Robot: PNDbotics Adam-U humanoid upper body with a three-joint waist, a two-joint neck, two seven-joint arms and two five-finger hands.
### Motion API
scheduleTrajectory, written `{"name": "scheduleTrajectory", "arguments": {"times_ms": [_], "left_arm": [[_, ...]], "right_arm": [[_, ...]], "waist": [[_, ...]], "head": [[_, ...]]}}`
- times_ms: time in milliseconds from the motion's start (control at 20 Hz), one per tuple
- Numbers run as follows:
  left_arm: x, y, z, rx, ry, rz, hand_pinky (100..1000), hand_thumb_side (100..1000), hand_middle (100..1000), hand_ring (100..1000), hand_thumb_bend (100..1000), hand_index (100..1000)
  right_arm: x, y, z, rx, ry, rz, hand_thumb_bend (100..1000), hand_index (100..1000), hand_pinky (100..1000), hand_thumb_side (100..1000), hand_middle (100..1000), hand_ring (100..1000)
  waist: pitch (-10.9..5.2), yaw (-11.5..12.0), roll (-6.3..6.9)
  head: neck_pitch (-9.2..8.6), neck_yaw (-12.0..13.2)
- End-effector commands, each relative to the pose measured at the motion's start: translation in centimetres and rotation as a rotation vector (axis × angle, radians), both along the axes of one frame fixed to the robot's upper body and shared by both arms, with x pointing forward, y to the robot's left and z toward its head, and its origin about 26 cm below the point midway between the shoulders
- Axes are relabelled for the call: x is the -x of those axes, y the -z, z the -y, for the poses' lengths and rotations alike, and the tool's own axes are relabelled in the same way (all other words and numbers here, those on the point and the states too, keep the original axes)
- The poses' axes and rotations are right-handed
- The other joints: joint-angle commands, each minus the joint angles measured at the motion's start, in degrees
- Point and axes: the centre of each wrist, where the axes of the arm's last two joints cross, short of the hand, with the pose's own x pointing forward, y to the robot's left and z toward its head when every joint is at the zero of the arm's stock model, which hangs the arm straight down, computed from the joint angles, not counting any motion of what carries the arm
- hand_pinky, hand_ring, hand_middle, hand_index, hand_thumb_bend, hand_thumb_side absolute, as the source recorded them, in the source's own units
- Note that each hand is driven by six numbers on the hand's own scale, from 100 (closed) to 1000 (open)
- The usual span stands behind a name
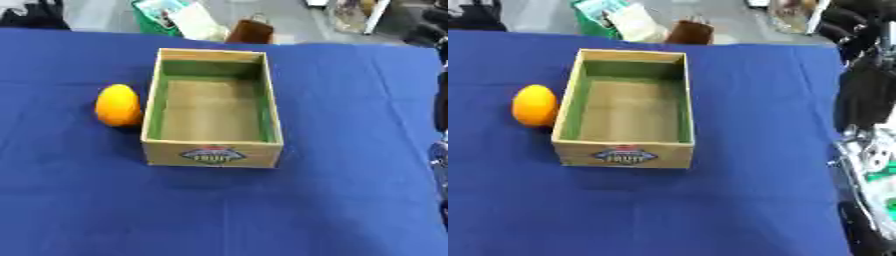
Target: Pick up objects on the table and place them in the box.
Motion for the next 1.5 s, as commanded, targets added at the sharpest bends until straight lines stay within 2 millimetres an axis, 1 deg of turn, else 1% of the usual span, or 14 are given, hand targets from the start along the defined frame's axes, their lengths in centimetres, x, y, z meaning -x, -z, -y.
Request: {"name": "scheduleTrajectory", "arguments": {"times_ms": [50, 350, 400, 450, 550, 700, 800, 1000, 1050, 1100, 1150, 1350, 1400, 1500], "left_arm": [[0.4, -0.8, -0.2, -0.014, -0.004, 0.024, 648, 929, 586, 623, 100, 774], [0.4, -0.7, -0.2, -0.017, -0.005, 0.021, 649, 933, 586, 624, 100, 775], [0.4, -0.7, -0.2, -0.018, -0.005, 0.020, 649, 919, 586, 624, 100, 775], [0.4, -0.8, -0.2, -0.020, -0.005, 0.020, 650, 934, 586, 624, 100, 775], [0.4, -1.0, -0.3, -0.031, -0.005, 0.022, 649, 931, 587, 625, 100, 775], [0.4, -1.8, -0.5, -0.070, -0.013, 0.026, 646, 918, 587, 624, 100, 776], [0.4, -2.7, -0.7, -0.119, -0.028, 0.031, 643, 905, 589, 624, 100, 778], [-0.4, -5.0, -1.3, -0.281, -0.097, 0.023, 632, 841, 597, 625, 100, 791], [-0.7, -5.6, -1.5, -0.335, -0.130, 0.016, 626, 792, 602, 625, 100, 797], [-1.1, -6.1, -1.8, -0.386, -0.165, 0.008, 625, 786, 603, 626, 100, 798], [-1.4, -6.5, -2.0, -0.433, -0.200, -0.002, 622, 750, 611, 629, 100, 806], [-3.0, -8.3, -3.1, -0.675, -0.378, -0.061, 612, 652, 640, 645, 100, 821], [-3.4, -8.7, -3.4, -0.741, -0.426, -0.079, 614, 644, 651, 653, 105, 825], [-4.2, -9.0, -3.9, -0.868, -0.501, -0.125, 624, 636, 677, 674, 148, 837]], "right_arm": [[0.2, -0.8, 0.2, 0.015, 0.000, 0.024, 100, 812, 764, 1000, 728, 746], [0.2, -0.8, 0.2, 0.020, 0.002, 0.022, 100, 812, 766, 1000, 727, 746], [0.2, -0.8, 0.2, 0.021, 0.002, 0.022, 100, 812, 766, 1000, 727, 746], [0.2, -0.8, 0.2, 0.022, 0.002, 0.022, 100, 812, 766, 1000, 727, 746], [0.2, -0.8, 0.2, 0.024, 0.001, 0.023, 100, 812, 766, 1000, 727, 747], [0.2, -0.8, 0.2, 0.028, -0.001, 0.024, 100, 812, 766, 1000, 727, 747], [0.2, -0.9, 0.2, 0.030, -0.003, 0.024, 100, 812, 766, 1000, 727, 746], [0.2, -0.9, 0.2, 0.034, -0.006, 0.025, 100, 812, 766, 1000, 726, 746], [0.2, -0.9, 0.2, 0.036, -0.006, 0.025, 100, 812, 765, 1000, 726, 746], [0.2, -0.9, 0.2, 0.037, -0.006, 0.026, 100, 812, 765, 1000, 726, 746], [0.2, -1.0, 0.2, 0.038, -0.007, 0.026, 100, 811, 765, 1000, 726, 745], [0.2, -1.0, 0.2, 0.045, -0.011, 0.027, 100, 811, 765, 1000, 725, 745], [0.2, -1.0, 0.2, 0.046, -0.012, 0.026, 100, 811, 765, 1000, 725, 745], [0.2, -1.0, 0.2, 0.048, -0.015, 0.025, 100, 811, 765, 1000, 725, 745]], "waist": [[-0.90, 0.04, 0.13], [-0.31, 0.11, -0.18], [-0.20, 0.12, -0.23], [-0.07, 0.12, -0.30], [0.17, 0.12, -0.38], [0.32, 0.09, -0.39], [0.28, 0.02, -0.34], [-0.01, -0.14, -0.18], [-0.11, -0.16, -0.13], [-0.19, -0.17, -0.08], [-0.28, -0.17, -0.03], [-0.64, -0.20, 0.27], [-0.70, -0.24, 0.34], [-0.78, -0.32, 0.49]], "head": [[-0.40, -0.17], [-1.43, -1.31], [-1.55, -1.53], [-1.68, -1.69], [-1.88, -1.74], [-1.90, -1.62], [-1.75, -1.55], [-1.54, -1.75], [-1.54, -2.00], [-1.58, -2.21], [-1.62, -2.37], [-1.34, -2.33], [-1.22, -2.19], [-0.94, -1.80]]}}
